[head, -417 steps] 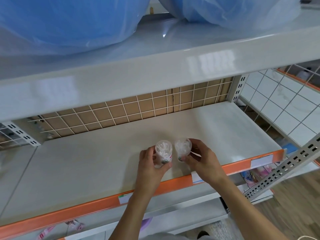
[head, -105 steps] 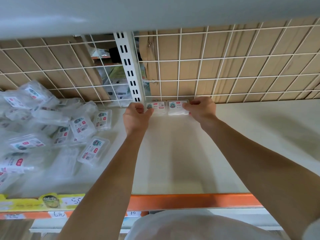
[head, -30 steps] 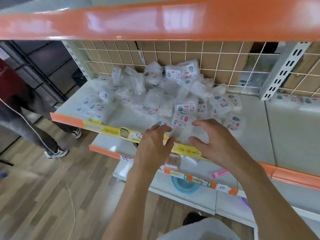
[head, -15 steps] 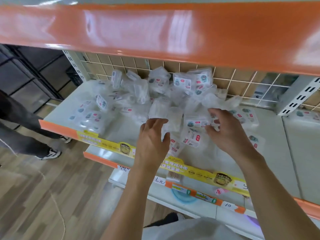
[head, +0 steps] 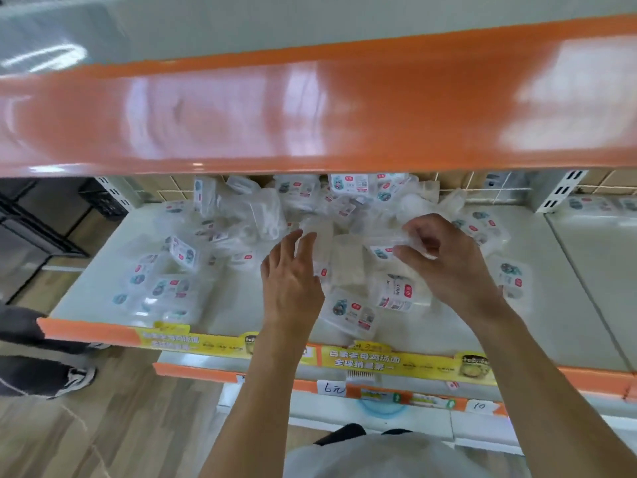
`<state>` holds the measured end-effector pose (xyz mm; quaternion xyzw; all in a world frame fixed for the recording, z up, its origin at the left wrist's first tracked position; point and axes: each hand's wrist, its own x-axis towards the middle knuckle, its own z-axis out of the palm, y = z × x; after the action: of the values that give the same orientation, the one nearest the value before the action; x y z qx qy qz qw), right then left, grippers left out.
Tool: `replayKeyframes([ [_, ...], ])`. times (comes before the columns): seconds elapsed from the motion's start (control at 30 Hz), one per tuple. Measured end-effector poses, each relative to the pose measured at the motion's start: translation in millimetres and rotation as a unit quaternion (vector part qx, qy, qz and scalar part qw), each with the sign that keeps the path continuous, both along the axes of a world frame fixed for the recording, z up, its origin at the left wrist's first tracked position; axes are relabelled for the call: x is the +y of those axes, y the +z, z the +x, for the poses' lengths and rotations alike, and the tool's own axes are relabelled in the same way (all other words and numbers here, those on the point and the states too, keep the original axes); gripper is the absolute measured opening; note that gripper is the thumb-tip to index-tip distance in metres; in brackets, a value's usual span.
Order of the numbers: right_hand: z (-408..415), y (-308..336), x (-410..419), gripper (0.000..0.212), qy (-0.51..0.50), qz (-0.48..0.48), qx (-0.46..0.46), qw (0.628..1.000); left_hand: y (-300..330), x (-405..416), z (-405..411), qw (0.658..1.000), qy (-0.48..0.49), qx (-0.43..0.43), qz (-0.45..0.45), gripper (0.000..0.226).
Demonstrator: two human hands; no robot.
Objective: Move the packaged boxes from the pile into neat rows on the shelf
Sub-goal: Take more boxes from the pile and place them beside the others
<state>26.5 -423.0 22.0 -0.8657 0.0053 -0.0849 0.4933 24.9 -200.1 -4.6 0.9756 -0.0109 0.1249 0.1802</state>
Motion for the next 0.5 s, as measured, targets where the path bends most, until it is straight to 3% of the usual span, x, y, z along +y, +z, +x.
replayKeyframes([
  [0.1, -8.7, 0.6, 12.9, 0.023, -0.034, 0.029, -0.029, 0.999, 1.3, 5.7, 9.8, 1.000, -0.013, -0.019, 0.007, 0.066],
  [0.27, -15.8, 4.7, 33.8, 0.027, -0.098, 0.068, -0.043, 0.992, 6.5, 17.8, 18.4, 0.995, -0.048, -0.063, -0.065, 0.049],
  [0.37, -15.6, 7.7, 41.3, 0.027, -0.112, 0.110, -0.042, 0.987, 20.2, 23.4, 13.9, 0.978, -0.027, -0.083, -0.192, 0.032],
  [0.5, -15.0, 10.8, 52.0, 0.026, -0.109, 0.146, -0.016, 0.983, 31.7, 37.0, 15.1, 0.933, 0.027, -0.002, -0.359, 0.022],
])
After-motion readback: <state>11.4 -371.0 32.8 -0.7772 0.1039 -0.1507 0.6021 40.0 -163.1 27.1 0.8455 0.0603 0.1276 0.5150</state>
